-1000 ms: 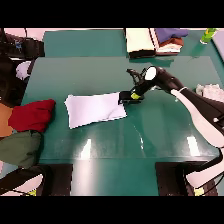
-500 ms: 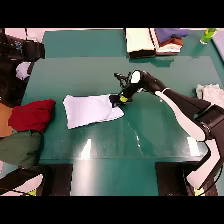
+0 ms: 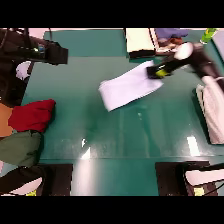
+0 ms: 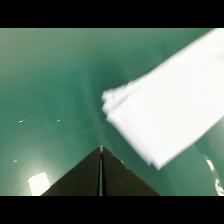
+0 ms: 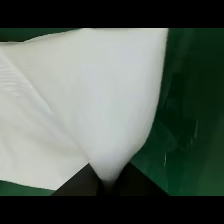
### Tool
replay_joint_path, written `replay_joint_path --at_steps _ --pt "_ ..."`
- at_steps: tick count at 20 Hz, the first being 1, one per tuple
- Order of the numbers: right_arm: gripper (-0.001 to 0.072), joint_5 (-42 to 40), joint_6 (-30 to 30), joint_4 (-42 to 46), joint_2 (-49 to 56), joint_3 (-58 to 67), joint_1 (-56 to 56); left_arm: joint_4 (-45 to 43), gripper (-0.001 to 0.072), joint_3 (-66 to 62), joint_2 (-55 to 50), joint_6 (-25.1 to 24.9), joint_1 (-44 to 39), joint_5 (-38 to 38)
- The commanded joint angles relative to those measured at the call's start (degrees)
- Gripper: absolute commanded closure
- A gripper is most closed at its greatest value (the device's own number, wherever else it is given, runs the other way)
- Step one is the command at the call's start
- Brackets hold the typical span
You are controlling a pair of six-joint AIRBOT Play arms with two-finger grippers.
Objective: Fold the shirts.
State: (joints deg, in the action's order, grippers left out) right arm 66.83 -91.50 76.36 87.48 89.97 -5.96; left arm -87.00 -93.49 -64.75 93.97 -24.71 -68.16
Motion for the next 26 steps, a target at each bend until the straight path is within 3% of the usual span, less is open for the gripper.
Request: replay_joint_path --at_steps 1,5,9,14,18,26 --pt "0.0694 0.6 1.2 2.3 -6.1 0.0 16.0 0.0 0.0681 0.0 0.0 0.0 -3.4 1.6" --pt "0.0694 0.9 2.6 1.1 -6.8 0.0 33.1 1.1 0.0681 0.0 0.0 0.1 -3.6 0.8" --pt "0.0694 0.8 2.7 1.1 -4.8 0.0 43.1 2.7 0.0681 0.0 0.0 0.1 -3.6 -0.2" --pt "0.0694 -1.5 2.7 0.3 -3.9 0.8 44.7 3.7 0.0681 0.0 0.0 0.2 -3.6 -0.5" --pt "0.0694 -2.2 2.7 -2.9 -4.0 9.0 44.7 3.7 0.0681 0.0 0.0 0.3 -3.6 -1.0" --pt "0.0694 7.9 2.4 2.0 -4.4 21.9 44.7 3.7 0.0681 0.0 0.0 0.1 -3.6 -5.2"
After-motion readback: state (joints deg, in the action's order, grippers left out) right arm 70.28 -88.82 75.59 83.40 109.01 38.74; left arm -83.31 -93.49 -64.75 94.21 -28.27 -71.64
